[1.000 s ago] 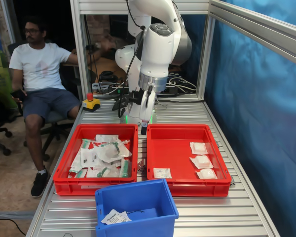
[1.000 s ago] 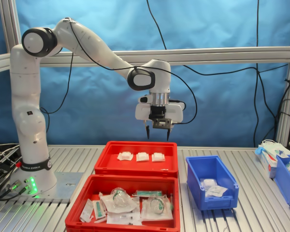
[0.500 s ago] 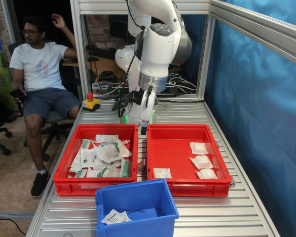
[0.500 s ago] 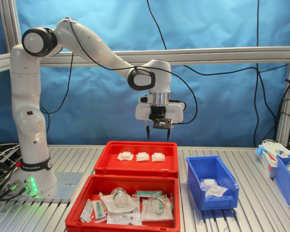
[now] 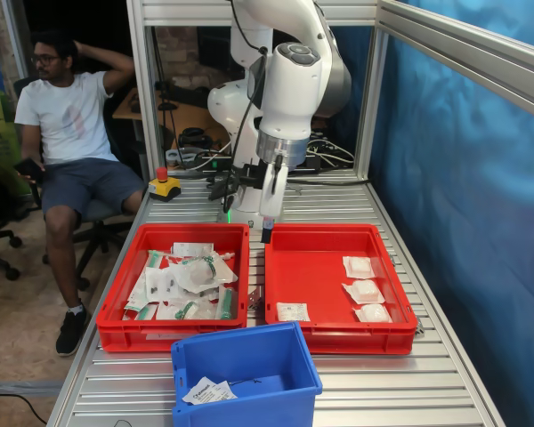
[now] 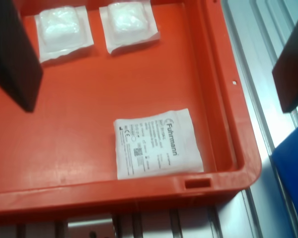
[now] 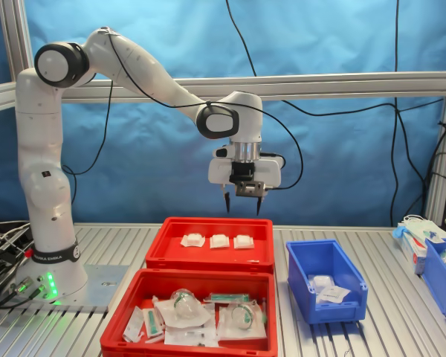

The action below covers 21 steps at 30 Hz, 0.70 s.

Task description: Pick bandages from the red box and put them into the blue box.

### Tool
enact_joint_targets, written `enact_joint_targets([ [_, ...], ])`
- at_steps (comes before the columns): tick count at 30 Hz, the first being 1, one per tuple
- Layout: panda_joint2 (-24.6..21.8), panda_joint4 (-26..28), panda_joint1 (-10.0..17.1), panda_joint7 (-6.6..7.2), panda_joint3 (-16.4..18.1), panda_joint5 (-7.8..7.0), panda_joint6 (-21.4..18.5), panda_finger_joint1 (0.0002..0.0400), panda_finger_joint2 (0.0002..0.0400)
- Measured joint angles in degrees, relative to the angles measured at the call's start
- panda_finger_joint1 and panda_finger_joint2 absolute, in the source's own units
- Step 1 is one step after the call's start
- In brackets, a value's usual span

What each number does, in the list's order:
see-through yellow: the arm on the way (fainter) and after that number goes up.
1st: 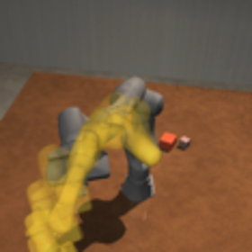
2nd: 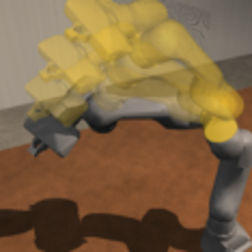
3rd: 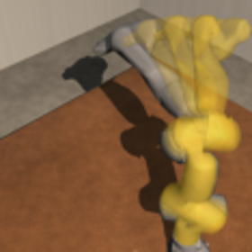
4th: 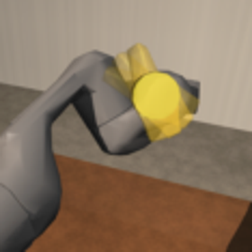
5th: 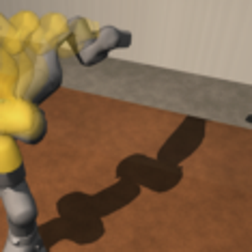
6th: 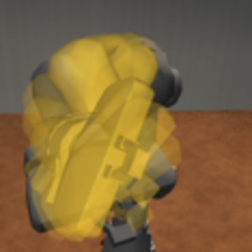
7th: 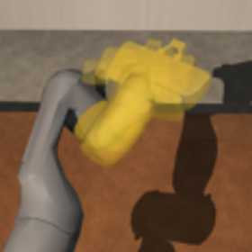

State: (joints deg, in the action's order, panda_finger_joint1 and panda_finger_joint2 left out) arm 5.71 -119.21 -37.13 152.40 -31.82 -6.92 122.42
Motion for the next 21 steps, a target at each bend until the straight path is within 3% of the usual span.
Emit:
enact_joint_targets([
  [9,-0.04,-1.52,-1.42,0.0,2.24,0.0,0.94,0.04,0.04],
  [21,-0.03,-6.35,-4.5,0.0,4.77,0.81,7.03,0.04,0.04],
])
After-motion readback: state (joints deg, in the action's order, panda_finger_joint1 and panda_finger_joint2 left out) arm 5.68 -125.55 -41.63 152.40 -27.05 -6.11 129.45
